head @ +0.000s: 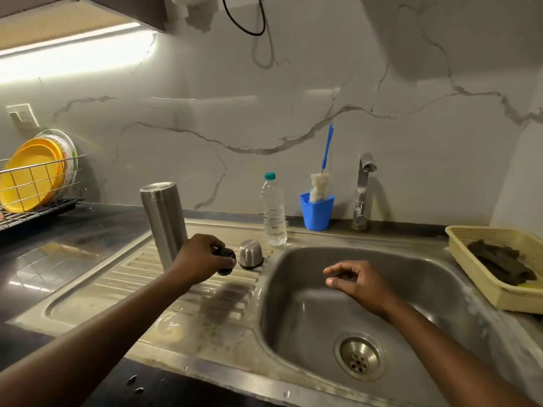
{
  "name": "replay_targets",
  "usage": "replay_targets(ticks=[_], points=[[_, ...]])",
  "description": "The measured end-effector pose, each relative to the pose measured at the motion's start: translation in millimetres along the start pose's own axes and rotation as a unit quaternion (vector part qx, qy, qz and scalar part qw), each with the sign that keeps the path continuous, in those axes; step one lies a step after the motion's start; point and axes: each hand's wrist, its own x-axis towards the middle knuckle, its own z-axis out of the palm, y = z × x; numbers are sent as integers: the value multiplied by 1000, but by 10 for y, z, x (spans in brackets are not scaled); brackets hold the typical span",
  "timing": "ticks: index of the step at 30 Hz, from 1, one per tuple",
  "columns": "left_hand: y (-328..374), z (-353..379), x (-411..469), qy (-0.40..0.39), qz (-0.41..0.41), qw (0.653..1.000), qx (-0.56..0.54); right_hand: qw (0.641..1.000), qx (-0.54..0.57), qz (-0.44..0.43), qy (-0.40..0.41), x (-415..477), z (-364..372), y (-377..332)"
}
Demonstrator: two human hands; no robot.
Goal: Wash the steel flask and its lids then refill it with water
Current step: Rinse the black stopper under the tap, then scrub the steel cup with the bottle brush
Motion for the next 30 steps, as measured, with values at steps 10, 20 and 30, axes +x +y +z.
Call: replay_targets(ticks=[10,20,30], points=[[-246,-2,-82,-24,-35,999,24,1000,-14,1,-10,5,1,27],[-105,-46,68,-63,-12,990,127,1000,-6,4,-10,8,-12,35],[459,437,330,-43,31,981,186,1000,-7,5,-13,7,-16,11]])
